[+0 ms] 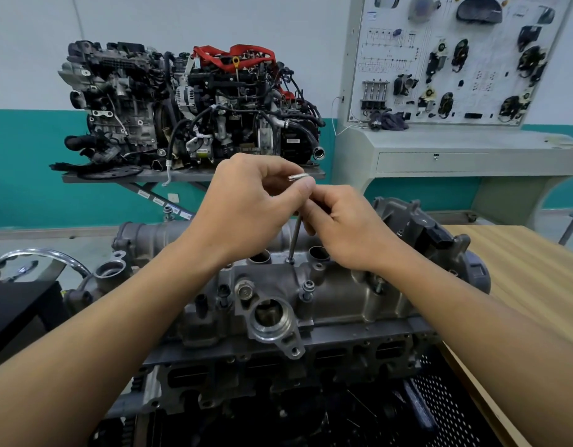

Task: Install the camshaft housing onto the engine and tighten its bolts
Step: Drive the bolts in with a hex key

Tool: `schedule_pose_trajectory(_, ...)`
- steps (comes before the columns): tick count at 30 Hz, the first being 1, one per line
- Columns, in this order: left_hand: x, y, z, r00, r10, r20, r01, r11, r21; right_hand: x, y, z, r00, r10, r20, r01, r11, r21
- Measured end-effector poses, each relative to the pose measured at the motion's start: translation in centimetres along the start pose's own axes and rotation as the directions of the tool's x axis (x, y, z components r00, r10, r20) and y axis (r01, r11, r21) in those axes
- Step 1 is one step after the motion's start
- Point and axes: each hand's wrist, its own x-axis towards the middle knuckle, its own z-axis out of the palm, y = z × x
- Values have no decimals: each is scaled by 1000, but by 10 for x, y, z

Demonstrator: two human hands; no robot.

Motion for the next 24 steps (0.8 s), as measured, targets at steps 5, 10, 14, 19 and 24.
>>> schedule_pose_trajectory(5,3,-3,2,1000,-30,2,30,998,-59,2,2,-2,1000,-6,19,6,1000,-17)
schedule_pose_trajectory(10,8,-5,-1,995,-76,68,84,989,-119,9,3,-11,989,11,146,-12,1000,7)
schedule_pose_trajectory(14,15,-10,-5,976,-126,176,154,976,-154,9,5,-8,989,28,147,-32,999,23)
schedule_pose_trajectory(19,15,-17,0,968,-132,214,198,925,-325,6,8,-2,996,42,78,-46,998,51)
schedule_pose_trajectory(24,15,-25,-1,968,-158,195,230,870,-437,8,6,4,998,29,52,-31,999,28)
